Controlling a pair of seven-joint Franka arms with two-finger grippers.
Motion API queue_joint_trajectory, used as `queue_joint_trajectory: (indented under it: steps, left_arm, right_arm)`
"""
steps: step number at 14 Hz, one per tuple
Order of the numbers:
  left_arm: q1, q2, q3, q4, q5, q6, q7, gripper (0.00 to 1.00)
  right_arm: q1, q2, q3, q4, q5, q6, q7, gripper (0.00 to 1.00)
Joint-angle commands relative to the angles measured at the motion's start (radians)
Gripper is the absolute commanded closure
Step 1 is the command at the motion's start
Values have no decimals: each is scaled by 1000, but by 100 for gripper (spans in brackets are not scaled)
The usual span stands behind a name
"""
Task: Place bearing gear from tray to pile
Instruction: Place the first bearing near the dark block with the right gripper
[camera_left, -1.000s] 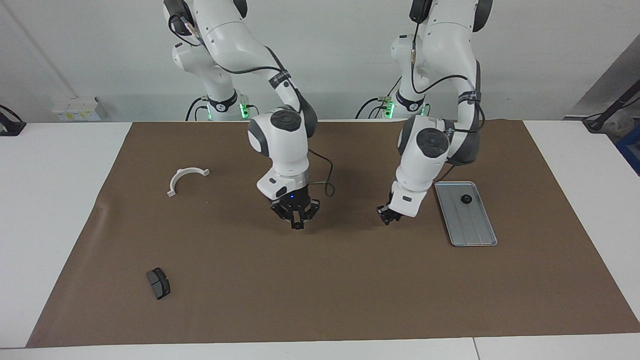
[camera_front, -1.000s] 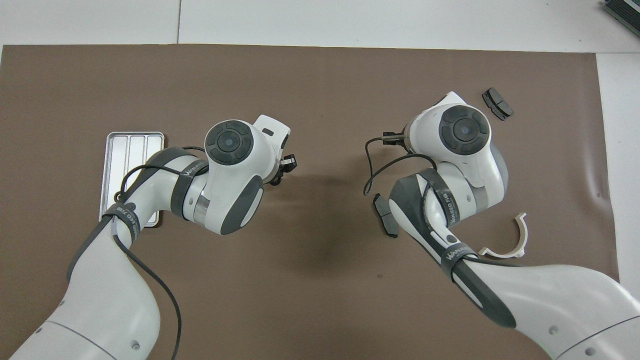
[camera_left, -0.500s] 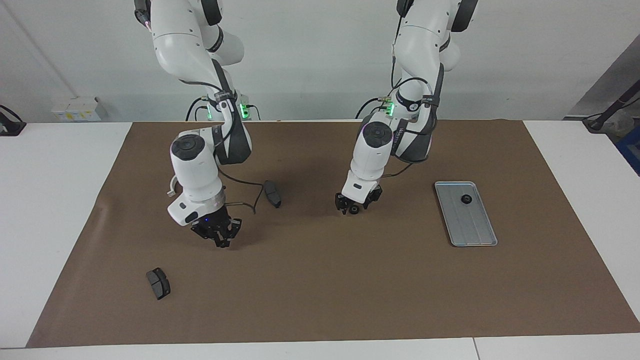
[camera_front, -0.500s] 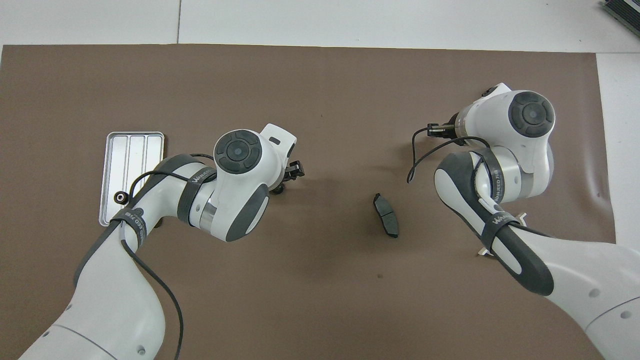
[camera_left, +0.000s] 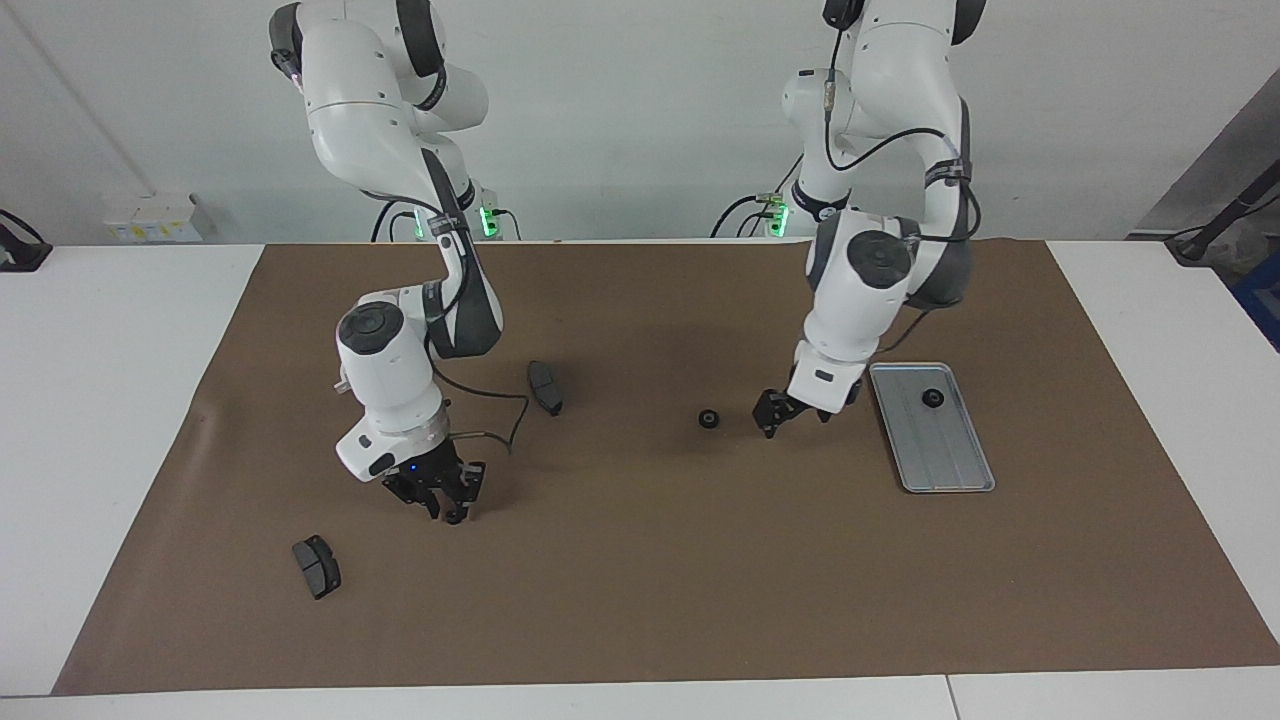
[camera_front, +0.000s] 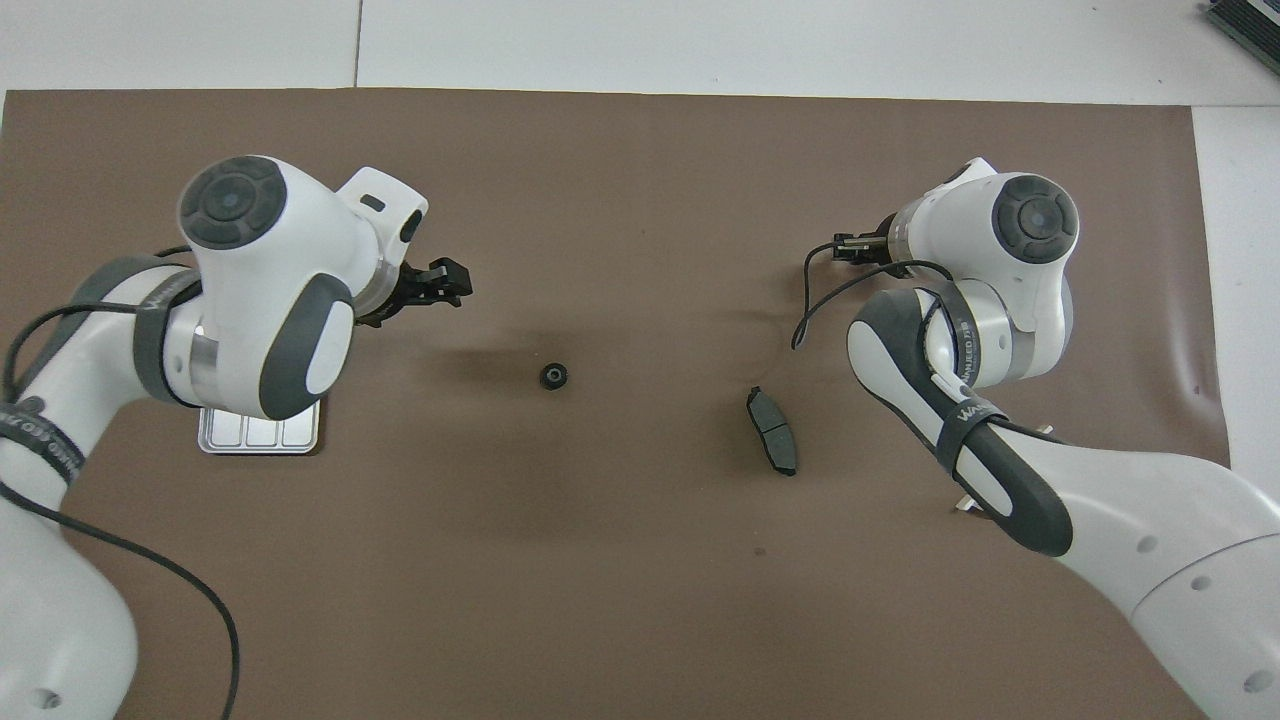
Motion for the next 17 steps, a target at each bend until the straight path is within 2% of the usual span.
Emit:
queue_joint_trajectory:
  steps: [1,5,7,13,17]
  left_arm:
    - [92,-35,-6,-38,-20,-51,227,0]
    - [236,-56,-2,-119,-20,-42,586,0]
    - [272,-55,-1,-146,-20,-30,666,0]
    - [338,-56,1,-229,-20,41,681,14]
    - [345,-51,1,-254,-20,70,682,21]
  right_arm:
    - [5,-35,8,4,30,-23,-9,0]
    - [100,-111,14,10,25,-109,95,0]
    - [158,-119,12,19,12,-133,159,0]
    - [342,-106,12,137,-65,-244,415,0]
    - [459,-17,11,208,-90,-254,558,0]
